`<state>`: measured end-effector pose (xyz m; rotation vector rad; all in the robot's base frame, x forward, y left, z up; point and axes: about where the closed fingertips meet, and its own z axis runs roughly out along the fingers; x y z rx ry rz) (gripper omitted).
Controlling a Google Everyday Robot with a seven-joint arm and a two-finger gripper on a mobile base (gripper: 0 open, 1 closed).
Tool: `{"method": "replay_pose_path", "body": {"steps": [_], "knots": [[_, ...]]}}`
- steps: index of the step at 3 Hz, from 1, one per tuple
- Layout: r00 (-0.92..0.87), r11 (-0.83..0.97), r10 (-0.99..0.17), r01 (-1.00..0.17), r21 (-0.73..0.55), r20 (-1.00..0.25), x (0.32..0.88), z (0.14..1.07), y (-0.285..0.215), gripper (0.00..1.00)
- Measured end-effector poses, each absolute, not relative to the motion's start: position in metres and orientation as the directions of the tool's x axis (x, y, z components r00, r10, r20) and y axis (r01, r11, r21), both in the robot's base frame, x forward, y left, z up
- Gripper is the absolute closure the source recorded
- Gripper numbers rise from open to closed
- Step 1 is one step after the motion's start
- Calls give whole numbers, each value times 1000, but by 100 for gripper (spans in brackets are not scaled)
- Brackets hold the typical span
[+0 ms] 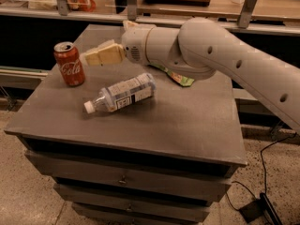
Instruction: Pick coke can
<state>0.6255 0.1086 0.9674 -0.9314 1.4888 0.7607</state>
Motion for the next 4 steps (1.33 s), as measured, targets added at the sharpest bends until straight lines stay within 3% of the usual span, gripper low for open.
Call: {"method": "replay_pose_path", "body": {"steps": [2,4], "knots": [[-59,298,-103,-954,26,-993,620,942,163,0],[-48,304,-235,-952,-26,-971,641,914,181,0]]}}
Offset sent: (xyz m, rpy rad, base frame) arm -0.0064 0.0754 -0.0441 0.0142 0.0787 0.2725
